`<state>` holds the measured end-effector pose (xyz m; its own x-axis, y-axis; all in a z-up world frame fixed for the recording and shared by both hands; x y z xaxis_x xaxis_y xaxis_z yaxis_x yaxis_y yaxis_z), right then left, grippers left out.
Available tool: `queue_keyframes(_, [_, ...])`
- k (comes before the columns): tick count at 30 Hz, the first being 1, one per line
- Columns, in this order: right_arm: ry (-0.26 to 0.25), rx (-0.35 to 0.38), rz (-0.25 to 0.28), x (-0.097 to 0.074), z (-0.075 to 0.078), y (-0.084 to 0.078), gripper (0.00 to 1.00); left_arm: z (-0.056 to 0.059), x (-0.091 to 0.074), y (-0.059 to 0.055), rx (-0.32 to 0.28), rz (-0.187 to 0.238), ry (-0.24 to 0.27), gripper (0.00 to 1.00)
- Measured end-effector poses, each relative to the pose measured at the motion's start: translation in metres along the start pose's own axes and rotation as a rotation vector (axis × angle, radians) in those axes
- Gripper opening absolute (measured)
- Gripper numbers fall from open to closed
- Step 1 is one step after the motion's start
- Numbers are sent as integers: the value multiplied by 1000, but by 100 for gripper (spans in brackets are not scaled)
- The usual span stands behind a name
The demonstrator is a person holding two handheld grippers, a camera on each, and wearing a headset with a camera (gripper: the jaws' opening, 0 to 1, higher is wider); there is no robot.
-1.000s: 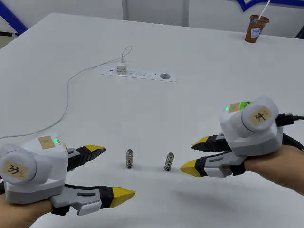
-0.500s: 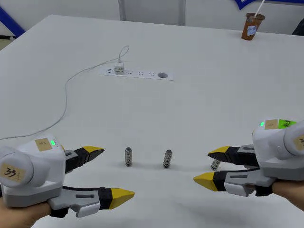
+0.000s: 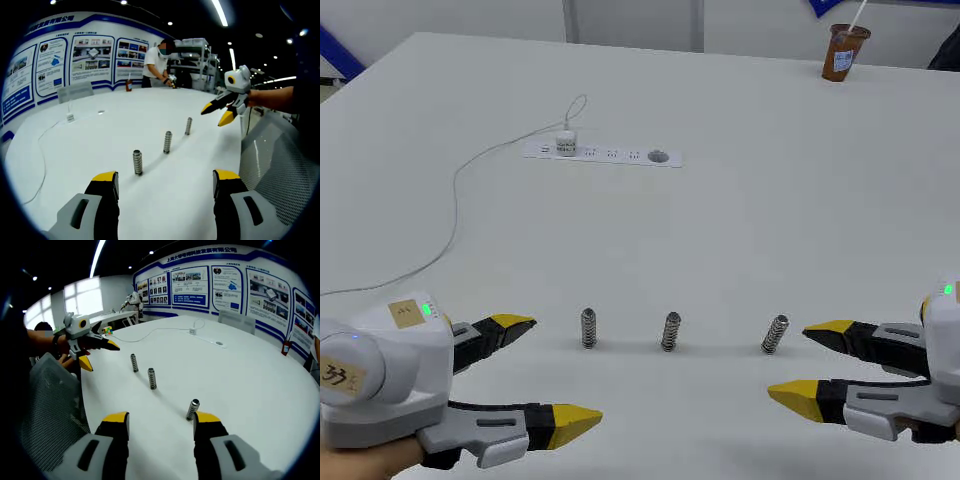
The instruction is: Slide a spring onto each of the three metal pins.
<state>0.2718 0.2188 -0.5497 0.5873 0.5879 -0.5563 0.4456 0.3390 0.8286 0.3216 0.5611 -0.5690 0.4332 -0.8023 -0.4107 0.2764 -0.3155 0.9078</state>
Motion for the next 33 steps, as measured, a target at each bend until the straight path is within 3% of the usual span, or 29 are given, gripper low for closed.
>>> queue_keyframes(13, [-52,23,56,-15,3,-17,65,1,-4,-3,-4,-4,3,79])
queue_keyframes(33, [-96,18,65,-18,14,-26,71,0,-6,-15,-28,-17,2,79])
Point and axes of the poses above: the centre of the closed fingertips' face, and the gripper's own axes: x roughly forward along the fingers, z roughly to its right, y roughly out of its top, the point moved 10 cm from there along -x, roughly backward along the fingers, and after that the axes turned 3 degrees about y, right-handed, at the moved point
